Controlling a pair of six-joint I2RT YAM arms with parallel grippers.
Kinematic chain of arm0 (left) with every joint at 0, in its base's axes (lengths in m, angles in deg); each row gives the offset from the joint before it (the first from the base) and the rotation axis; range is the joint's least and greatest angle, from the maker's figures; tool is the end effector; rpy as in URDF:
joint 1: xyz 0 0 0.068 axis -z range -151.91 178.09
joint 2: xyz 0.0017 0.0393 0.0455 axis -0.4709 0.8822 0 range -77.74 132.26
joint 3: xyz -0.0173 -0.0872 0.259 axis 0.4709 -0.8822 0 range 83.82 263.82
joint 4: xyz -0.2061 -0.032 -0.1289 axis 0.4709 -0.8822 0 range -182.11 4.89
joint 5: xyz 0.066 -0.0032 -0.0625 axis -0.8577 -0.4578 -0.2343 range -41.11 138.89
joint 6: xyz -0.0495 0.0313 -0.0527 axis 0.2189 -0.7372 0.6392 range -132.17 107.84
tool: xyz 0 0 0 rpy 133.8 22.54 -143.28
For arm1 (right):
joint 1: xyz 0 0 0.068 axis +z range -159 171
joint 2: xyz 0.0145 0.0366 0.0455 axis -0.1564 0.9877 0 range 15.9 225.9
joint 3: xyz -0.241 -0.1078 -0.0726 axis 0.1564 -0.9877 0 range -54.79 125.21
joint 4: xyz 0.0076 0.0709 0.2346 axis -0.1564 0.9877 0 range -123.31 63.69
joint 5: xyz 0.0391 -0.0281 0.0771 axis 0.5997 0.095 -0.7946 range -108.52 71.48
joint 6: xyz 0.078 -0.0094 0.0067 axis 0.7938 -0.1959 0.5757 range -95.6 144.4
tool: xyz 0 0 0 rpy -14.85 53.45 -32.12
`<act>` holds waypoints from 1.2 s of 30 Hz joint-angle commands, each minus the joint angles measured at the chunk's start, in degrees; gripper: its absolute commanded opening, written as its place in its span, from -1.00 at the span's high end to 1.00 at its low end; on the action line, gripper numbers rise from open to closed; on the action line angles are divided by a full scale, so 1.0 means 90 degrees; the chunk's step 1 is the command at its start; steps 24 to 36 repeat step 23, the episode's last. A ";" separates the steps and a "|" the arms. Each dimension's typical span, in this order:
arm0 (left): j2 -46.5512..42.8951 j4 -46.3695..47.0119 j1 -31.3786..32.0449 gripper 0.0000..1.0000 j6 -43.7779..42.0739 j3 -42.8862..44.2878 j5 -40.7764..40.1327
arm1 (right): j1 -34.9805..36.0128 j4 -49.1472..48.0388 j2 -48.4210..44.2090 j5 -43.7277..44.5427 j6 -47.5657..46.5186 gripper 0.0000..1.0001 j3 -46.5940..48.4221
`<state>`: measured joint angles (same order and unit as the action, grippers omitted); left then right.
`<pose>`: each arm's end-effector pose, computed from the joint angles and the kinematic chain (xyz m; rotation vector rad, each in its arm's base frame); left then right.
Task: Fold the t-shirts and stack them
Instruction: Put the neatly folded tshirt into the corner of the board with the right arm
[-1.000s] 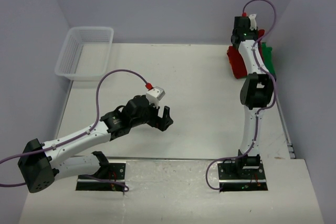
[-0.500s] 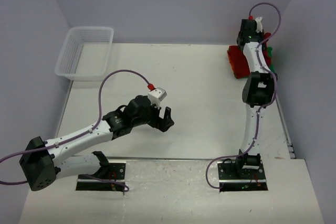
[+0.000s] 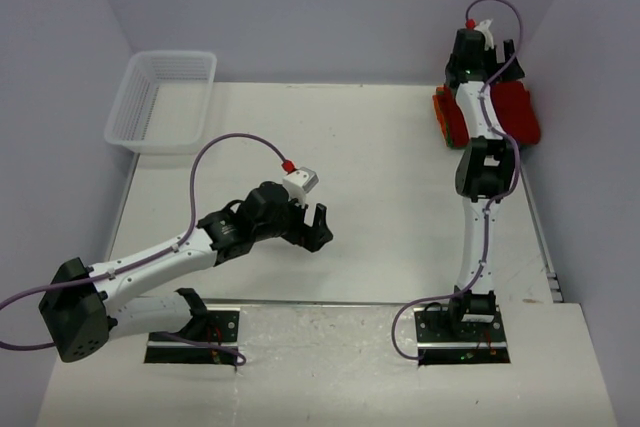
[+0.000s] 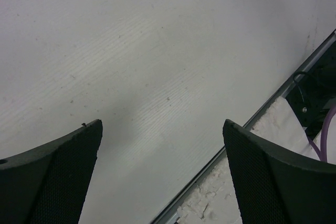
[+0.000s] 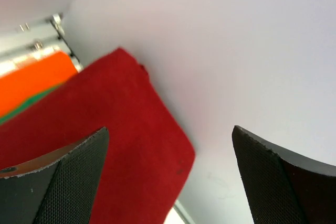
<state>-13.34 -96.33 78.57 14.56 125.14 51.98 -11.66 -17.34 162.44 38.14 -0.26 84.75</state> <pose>0.1596 -0.1992 0.2388 0.5032 2.2336 -0.8030 0.5734 -0.0831 0.2480 0.2995 1.9684 -1.2754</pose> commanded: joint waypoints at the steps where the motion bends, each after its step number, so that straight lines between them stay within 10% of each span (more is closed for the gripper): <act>1: -0.0076 0.0192 -0.0042 -0.91 0.0253 0.0037 0.0232 | 0.0576 -0.0925 -0.1143 0.0257 -0.0512 -0.98 0.0334; 8: -0.0057 -0.0089 -0.0023 -0.89 0.0293 0.0291 -0.0585 | 0.1505 0.0895 -0.2393 -0.0172 0.0736 -0.98 0.0051; 12: 0.0159 -0.0480 -0.0023 -0.90 0.0487 0.0682 -0.1290 | 0.1828 0.3008 -0.3379 -0.2226 0.3028 -0.98 -0.0344; 16: 0.0003 -0.0550 -0.0023 -0.96 0.0693 0.0790 -0.2079 | 0.1857 0.2341 -0.4766 -0.5137 0.4398 -0.98 -0.2542; 21: -0.0446 -0.0628 -0.0023 -1.00 0.0742 0.0692 -0.2667 | 0.2024 0.0864 -0.6035 -0.5944 0.4410 -0.98 -0.4875; 36: -0.0593 -0.0783 -0.0023 -1.00 0.0810 0.0692 -0.2970 | 0.2014 0.0785 -0.6184 -0.6081 0.4488 -0.98 -0.5123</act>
